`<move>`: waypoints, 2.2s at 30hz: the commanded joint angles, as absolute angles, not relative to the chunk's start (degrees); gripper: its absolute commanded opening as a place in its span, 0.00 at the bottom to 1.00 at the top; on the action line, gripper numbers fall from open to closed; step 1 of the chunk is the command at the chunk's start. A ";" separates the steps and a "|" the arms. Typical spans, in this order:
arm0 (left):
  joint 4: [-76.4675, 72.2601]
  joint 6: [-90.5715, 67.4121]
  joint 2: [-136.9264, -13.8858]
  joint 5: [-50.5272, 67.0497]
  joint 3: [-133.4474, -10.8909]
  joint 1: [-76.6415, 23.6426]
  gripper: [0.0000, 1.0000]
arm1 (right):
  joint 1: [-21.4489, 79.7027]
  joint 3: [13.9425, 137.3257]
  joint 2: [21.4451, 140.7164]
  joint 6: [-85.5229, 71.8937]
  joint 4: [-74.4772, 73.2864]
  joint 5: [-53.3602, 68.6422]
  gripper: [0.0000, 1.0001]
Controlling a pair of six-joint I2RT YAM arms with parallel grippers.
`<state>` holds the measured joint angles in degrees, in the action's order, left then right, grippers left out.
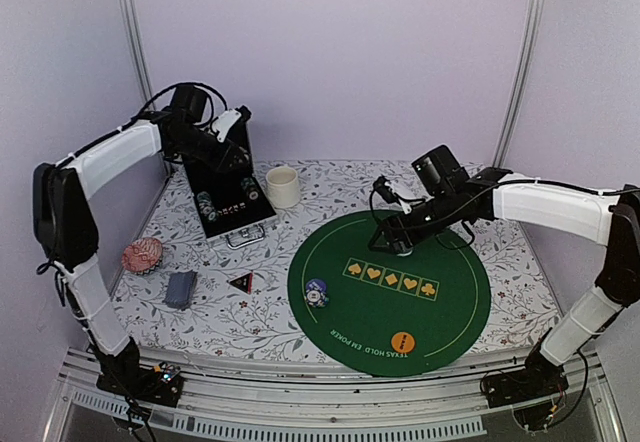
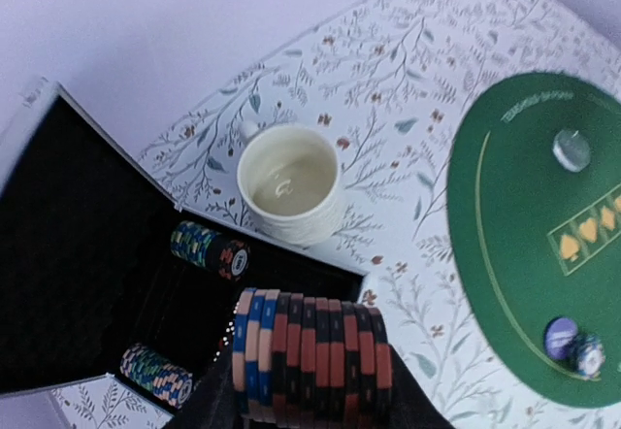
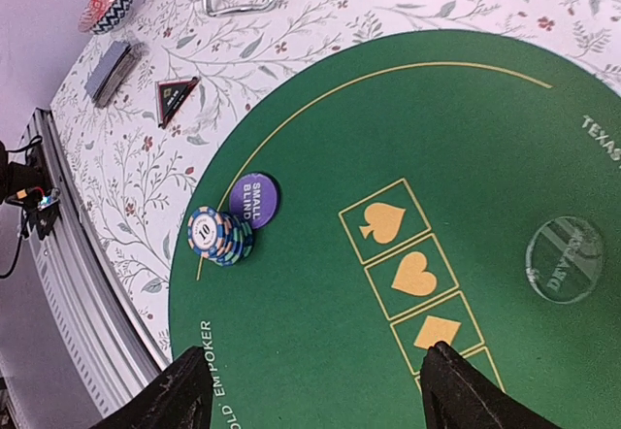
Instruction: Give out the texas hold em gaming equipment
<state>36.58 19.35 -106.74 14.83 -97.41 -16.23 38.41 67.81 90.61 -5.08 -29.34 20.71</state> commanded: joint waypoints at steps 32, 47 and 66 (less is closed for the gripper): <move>14.81 -29.35 -125.90 52.56 -88.30 -54.23 0.00 | 59.77 46.44 72.01 -9.49 -19.24 2.72 0.79; 5.79 -34.68 -124.22 56.21 -84.17 -53.71 0.00 | 59.75 37.51 76.71 9.16 1.07 3.90 0.85; 5.53 -34.91 -118.77 56.87 -81.87 -52.97 0.00 | 59.27 37.02 77.66 22.50 0.60 -1.97 0.64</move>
<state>7.07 -35.42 -120.81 55.29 -82.54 -53.19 59.55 36.69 77.71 20.34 -0.34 -1.15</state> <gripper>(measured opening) 0.355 0.695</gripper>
